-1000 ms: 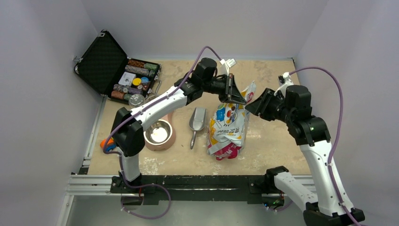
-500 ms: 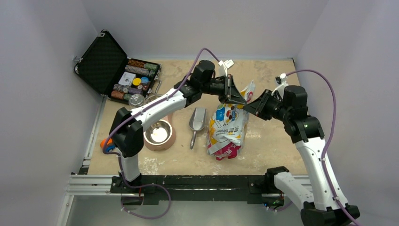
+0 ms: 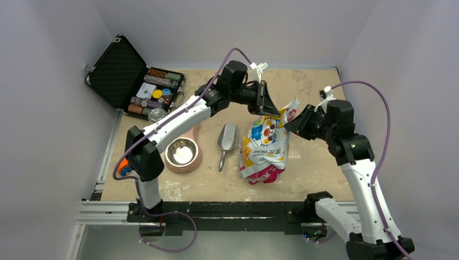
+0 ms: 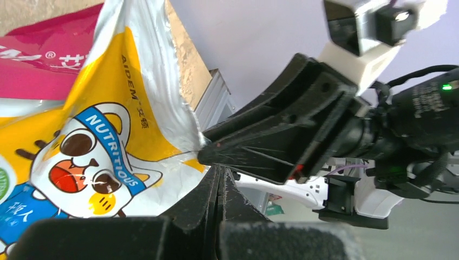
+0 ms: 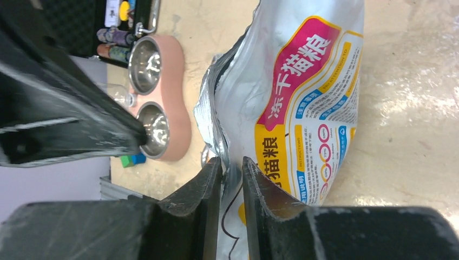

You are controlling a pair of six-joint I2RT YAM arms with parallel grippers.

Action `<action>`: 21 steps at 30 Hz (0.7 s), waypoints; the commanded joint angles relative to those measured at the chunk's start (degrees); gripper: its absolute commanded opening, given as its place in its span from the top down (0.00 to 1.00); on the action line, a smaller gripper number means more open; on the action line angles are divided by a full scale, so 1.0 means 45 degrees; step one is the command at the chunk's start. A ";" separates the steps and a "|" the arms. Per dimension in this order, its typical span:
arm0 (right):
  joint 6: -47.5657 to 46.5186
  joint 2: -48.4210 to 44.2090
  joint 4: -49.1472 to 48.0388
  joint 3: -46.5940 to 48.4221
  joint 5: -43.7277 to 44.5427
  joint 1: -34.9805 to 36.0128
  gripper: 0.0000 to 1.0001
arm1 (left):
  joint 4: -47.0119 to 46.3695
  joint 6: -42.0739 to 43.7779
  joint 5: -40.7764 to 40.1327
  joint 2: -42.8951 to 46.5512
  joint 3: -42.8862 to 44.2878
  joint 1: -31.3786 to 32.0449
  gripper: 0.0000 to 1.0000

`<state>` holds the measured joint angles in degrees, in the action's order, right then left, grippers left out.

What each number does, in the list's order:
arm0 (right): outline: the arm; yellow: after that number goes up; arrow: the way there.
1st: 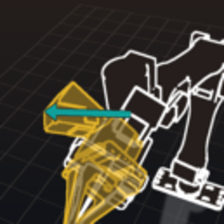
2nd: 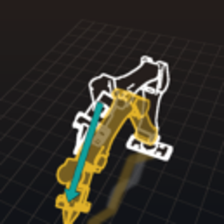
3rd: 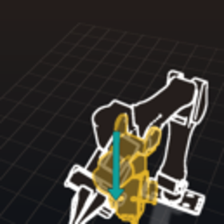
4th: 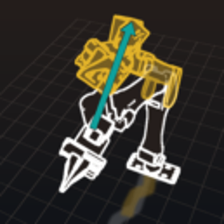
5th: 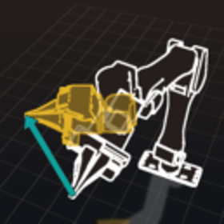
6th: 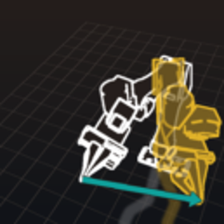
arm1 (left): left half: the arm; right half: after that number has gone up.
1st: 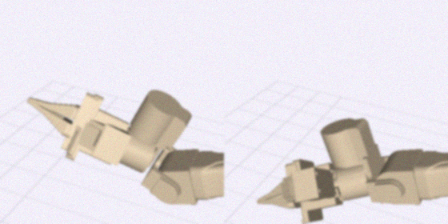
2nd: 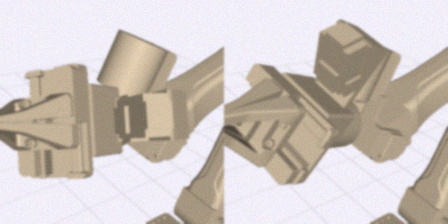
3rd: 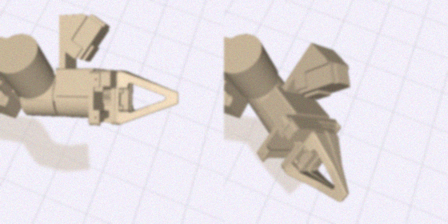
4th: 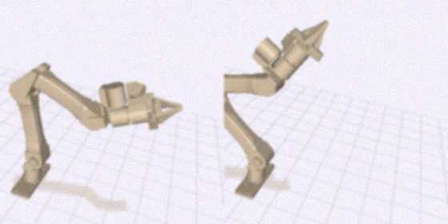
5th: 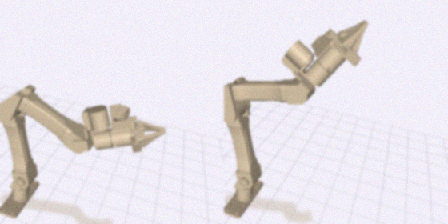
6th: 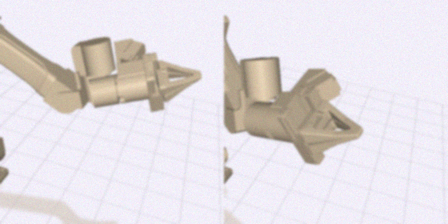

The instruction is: Serve the pet food

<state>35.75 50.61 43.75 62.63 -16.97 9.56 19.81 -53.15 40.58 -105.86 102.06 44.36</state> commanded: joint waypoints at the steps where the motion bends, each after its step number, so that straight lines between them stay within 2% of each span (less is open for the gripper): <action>1: -0.0491 -0.0128 0.0827 -0.0302 0.1350 -0.0133 0.76 | 0.0076 0.0489 0.0377 0.0803 0.0912 -0.0150 1.00; 5: -0.0543 0.0078 0.0758 -0.0195 0.1055 -0.0133 0.77 | 0.0463 0.0556 0.0262 0.0679 0.1119 -0.0150 1.00; 7: -0.0635 0.0045 0.0302 -0.0325 0.0419 -0.0143 0.86 | 0.1595 0.1134 -0.0224 0.0439 0.1752 -0.0090 1.00; 8: -0.0580 0.0057 0.0072 -0.0432 0.0130 -0.0134 0.94 | 0.2857 0.1672 -0.0684 0.0254 0.2249 -0.0018 1.00; 9: -0.0558 0.0130 -0.0043 -0.0448 -0.0177 -0.0138 0.98 | 0.3719 0.2086 -0.1145 0.0052 0.2809 0.0059 0.98; 13: -0.0433 0.0316 -0.0534 -0.0578 -0.0986 -0.0090 1.00 | 0.4612 0.2244 -0.2243 -0.0307 0.3420 0.0275 0.60; 17: -0.0351 0.0272 -0.0853 -0.0547 -0.1156 -0.0014 1.00 | 0.5754 0.2544 -0.3092 -0.0971 0.4514 0.0547 0.35; 19: -0.0318 0.0328 -0.0936 -0.0442 -0.1207 0.0081 1.00 | 0.6597 0.2851 -0.3516 -0.1528 0.5469 0.0724 0.29; 21: -0.0278 0.0423 -0.0996 -0.0330 -0.1246 0.0284 1.00 | 0.6984 0.3063 -0.3830 -0.1828 0.5845 0.0857 0.30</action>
<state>34.46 51.77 41.85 60.60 -20.78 9.54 44.36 -42.96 28.27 -110.93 122.98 46.89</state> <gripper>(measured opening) 0.026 0.703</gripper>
